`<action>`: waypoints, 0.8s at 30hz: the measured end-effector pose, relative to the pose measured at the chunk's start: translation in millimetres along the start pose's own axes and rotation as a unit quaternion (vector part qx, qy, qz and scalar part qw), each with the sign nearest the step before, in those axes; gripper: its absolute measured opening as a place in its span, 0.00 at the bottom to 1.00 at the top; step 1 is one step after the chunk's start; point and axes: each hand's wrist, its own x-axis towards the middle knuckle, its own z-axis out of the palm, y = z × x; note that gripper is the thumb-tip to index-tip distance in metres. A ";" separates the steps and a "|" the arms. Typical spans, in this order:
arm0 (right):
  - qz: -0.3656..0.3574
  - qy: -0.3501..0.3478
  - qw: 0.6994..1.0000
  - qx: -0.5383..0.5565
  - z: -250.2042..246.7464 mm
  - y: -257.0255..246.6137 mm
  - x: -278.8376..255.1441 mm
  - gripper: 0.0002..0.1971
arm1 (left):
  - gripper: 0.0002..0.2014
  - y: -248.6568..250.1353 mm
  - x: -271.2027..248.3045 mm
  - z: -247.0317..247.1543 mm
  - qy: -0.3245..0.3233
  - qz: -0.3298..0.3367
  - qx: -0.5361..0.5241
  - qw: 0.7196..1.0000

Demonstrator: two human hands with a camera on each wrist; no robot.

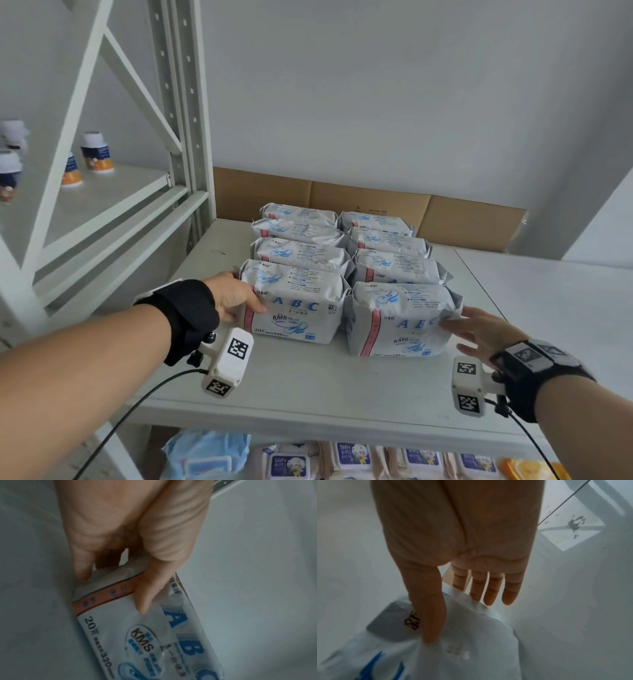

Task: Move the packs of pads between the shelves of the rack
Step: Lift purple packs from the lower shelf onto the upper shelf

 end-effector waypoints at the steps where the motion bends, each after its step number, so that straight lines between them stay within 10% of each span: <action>1: 0.006 0.000 1.000 -0.006 -0.9 -0.1 -1.8 0.19 | 0.26 1.0 1.5 0.1 0.014 -0.002 0.011 1.000; 8: 0.013 0.024 1.000 0.008 7.1 -6.7 -5.8 0.17 | 0.52 28.8 -5.0 13.5 0.121 0.054 0.059 0.989; 16: 0.018 0.080 0.995 0.051 9.0 -0.6 -29.7 0.41 | 0.48 57.6 -18.6 34.8 0.139 0.089 0.173 0.971; 24: -0.024 0.109 0.987 0.113 -9.8 -0.1 -70.5 0.26 | 0.41 79.9 -50.3 109.8 0.050 0.191 0.104 0.975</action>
